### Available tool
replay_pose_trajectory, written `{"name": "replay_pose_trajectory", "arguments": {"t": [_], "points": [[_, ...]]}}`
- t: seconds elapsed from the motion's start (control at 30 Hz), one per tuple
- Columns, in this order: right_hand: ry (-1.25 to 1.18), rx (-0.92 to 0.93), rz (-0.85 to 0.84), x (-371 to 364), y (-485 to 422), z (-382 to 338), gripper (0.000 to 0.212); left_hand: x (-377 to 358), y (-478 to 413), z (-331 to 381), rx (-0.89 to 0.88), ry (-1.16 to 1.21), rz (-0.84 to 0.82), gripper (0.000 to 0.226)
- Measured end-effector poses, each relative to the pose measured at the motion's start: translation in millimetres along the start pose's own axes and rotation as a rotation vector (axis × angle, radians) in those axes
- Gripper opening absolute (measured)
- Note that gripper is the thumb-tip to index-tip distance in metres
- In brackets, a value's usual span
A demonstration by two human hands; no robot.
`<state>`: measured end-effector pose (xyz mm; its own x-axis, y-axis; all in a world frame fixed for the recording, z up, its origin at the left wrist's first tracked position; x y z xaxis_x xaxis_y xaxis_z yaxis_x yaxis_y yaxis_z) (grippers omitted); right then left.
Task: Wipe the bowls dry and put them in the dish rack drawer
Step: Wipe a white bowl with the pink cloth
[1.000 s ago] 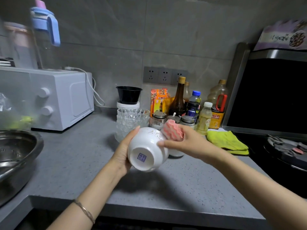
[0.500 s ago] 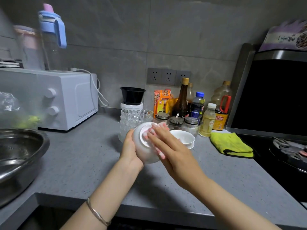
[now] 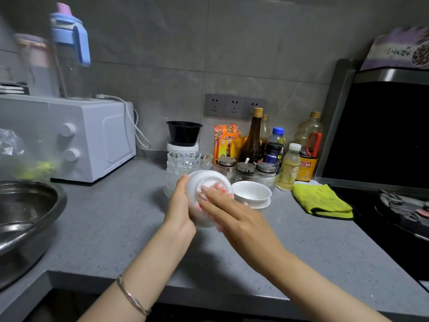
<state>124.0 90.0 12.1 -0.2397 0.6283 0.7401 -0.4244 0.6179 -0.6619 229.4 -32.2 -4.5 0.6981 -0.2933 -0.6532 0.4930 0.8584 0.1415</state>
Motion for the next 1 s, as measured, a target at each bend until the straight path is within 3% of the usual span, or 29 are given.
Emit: {"name": "replay_pose_trajectory", "arguments": {"t": [0.13, 0.3, 0.43, 0.57, 0.7, 0.77, 0.93, 1.0], "points": [[-0.026, -0.03, 0.002, 5, -10, 7, 0.04, -1, 9, -4, -0.02, -0.08, -0.076, 0.043], [0.0, -0.031, 0.064, -3, -3, 1, 0.039, 8, 2, 6, -0.005, -0.026, 0.028, 0.072], [-0.057, 0.035, 0.037, -9, -7, -7, 0.036, 9, 6, -8, 0.037, -0.046, 0.001, 0.056], [-0.168, -0.111, -0.01, -3, -11, 14, 0.04, 4, 16, -8, -0.05, -0.094, 0.04, 0.04], [-0.229, -0.218, 0.053, -9, 15, 37, 0.037, 21, 15, -7, -0.088, -0.081, 0.25, 0.088], [-0.272, -0.309, 0.065, -19, 37, 47, 0.031, 31, 16, -7, -0.107, -0.116, 0.307, 0.096], [-0.308, -0.469, -0.253, -45, 72, 52, 0.028, 37, 31, -9, -0.129, -0.136, 0.326, 0.095], [-0.364, -0.54, -0.379, -48, 75, 51, 0.039, 35, 34, -13, -0.114, -0.14, 0.305, 0.1]]}}
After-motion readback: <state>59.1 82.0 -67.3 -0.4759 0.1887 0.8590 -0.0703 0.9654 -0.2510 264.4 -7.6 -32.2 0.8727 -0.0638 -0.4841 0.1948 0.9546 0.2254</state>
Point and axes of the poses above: each hand's wrist, its own y-axis away from the middle knuckle, its own x-axis out of the back of the hand, z = x × y, the point moved 1 cm from there along -y, towards the middle knuckle, and after that the axes turned 5 degrees about -z, right-handed, at the moved point
